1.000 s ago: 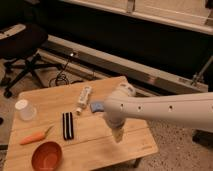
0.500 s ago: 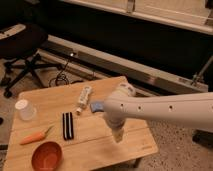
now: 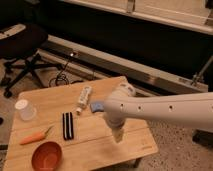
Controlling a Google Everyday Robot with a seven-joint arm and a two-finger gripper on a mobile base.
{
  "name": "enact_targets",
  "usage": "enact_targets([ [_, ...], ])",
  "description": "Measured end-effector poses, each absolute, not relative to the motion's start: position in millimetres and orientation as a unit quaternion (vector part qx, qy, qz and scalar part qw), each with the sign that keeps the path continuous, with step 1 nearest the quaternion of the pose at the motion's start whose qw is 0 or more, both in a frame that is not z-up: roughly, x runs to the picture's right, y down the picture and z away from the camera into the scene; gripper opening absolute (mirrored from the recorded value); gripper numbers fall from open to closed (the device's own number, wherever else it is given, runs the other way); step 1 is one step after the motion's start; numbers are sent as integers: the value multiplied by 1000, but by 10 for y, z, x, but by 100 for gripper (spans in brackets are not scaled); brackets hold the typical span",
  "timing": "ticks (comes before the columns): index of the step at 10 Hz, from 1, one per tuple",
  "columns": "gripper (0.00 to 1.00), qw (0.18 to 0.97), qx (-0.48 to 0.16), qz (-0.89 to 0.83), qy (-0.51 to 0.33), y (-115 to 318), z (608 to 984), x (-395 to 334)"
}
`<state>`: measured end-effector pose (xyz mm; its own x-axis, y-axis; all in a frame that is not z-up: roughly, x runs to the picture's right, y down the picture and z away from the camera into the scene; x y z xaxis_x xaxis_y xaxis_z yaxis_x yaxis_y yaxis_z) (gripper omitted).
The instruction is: Place the pepper in the ceramic bowl
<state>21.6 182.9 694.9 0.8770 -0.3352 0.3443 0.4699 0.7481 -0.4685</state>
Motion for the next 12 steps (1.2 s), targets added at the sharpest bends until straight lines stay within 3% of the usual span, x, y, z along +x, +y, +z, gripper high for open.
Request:
enact_targets([
  [5, 80, 923, -280, -232, -123, 1775, 6969, 93],
  [12, 80, 877, -267, -348, -195, 1291, 7017, -1478],
])
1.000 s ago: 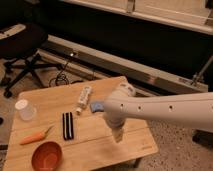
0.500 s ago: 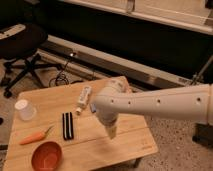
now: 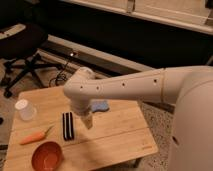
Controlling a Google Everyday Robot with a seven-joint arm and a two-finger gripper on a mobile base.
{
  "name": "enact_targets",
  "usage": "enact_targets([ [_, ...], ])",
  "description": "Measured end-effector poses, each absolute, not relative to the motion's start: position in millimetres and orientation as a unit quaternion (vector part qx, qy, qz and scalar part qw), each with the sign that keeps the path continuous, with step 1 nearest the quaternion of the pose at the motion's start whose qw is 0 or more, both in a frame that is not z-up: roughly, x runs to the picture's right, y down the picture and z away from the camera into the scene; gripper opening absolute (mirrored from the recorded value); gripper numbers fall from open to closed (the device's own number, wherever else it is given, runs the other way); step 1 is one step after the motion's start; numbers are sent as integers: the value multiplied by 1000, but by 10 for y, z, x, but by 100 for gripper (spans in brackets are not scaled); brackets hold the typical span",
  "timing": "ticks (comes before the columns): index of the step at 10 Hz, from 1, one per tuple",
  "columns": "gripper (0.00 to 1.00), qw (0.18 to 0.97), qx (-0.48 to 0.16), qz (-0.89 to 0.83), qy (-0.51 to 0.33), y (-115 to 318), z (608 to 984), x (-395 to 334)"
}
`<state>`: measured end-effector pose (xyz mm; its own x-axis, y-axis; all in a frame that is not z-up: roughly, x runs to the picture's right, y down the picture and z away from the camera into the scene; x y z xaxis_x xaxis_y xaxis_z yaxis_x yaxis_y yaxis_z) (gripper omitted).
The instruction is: Place the pepper in the ceramic bowl
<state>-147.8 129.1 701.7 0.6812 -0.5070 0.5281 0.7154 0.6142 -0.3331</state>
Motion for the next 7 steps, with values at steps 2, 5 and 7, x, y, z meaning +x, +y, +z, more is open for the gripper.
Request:
enact_targets([
  [2, 80, 868, -263, -367, -204, 1228, 6977, -1822],
  [5, 80, 870, -264, -376, -180, 1329, 6917, -2359],
  [7, 80, 873, -262, -379, -161, 1478, 6855, -2654],
])
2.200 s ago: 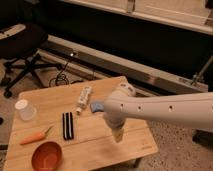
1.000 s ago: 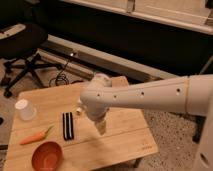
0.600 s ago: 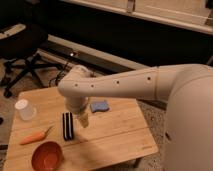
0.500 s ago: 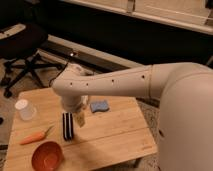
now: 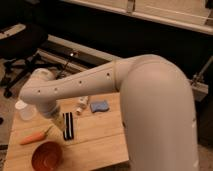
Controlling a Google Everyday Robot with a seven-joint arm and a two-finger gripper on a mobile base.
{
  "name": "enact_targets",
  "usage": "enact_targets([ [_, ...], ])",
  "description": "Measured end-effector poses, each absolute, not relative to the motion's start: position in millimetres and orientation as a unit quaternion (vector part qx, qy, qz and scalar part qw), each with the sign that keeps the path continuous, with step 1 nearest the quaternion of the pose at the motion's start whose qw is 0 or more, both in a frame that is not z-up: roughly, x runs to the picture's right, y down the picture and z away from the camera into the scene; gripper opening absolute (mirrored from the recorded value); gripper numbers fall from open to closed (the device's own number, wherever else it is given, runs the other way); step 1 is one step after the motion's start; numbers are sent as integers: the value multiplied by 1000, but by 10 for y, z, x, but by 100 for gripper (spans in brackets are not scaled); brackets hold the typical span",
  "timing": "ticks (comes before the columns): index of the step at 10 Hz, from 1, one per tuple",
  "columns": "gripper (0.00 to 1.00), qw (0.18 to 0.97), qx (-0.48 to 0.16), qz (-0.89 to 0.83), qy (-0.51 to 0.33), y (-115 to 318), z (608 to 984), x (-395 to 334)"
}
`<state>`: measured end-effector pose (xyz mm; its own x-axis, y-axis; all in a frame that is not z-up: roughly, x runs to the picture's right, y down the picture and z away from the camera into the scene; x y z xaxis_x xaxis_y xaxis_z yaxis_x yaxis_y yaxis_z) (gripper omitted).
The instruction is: Place the pepper in the ceramic bowl
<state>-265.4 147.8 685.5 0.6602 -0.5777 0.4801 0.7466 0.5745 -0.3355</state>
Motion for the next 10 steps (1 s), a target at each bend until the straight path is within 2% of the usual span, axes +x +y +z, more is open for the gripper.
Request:
enact_targets([
  [6, 80, 864, -244, -410, -159, 1848, 6760, -3629],
  [10, 80, 839, -240, -409, -267, 1983, 6994, -4063],
])
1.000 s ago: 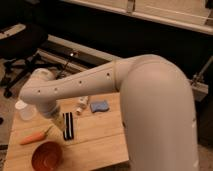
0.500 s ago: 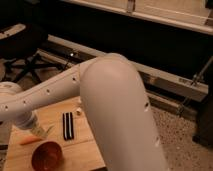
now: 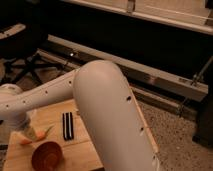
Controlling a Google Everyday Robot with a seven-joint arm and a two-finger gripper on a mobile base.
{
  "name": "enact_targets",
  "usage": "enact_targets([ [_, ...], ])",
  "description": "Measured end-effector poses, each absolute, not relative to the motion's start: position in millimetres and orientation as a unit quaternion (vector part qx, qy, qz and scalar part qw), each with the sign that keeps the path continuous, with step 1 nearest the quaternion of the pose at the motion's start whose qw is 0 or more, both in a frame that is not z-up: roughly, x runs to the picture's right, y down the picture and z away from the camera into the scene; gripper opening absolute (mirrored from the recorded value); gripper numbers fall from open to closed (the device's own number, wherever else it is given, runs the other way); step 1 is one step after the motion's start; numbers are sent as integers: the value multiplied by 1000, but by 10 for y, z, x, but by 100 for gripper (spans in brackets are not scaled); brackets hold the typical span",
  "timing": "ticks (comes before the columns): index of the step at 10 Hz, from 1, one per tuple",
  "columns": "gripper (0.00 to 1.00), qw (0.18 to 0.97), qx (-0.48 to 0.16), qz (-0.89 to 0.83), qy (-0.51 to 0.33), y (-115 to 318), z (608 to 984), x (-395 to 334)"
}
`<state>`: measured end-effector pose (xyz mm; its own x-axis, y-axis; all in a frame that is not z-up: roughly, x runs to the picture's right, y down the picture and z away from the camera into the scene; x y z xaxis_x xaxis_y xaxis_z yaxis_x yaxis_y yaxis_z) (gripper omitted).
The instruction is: Place the pepper in the ceramic bowl
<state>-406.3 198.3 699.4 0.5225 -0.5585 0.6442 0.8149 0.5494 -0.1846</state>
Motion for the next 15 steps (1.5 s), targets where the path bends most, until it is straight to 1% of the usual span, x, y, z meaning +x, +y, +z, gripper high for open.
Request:
enact_targets([
  [2, 80, 814, -226, -428, -321, 2040, 7125, -4175],
  [4, 80, 800, -228, -442, -334, 2141, 7236, -4158],
  [6, 80, 794, -239, -458, -320, 2304, 7387, -4078],
  [8, 80, 800, -248, -464, -288, 2407, 7557, -4005],
  [11, 79, 813, -248, -458, -262, 2357, 7690, -3988],
  [12, 73, 816, -250, -454, -257, 2365, 7721, -3988],
  [15, 45, 817, -259, -452, -248, 2401, 7771, -3955],
])
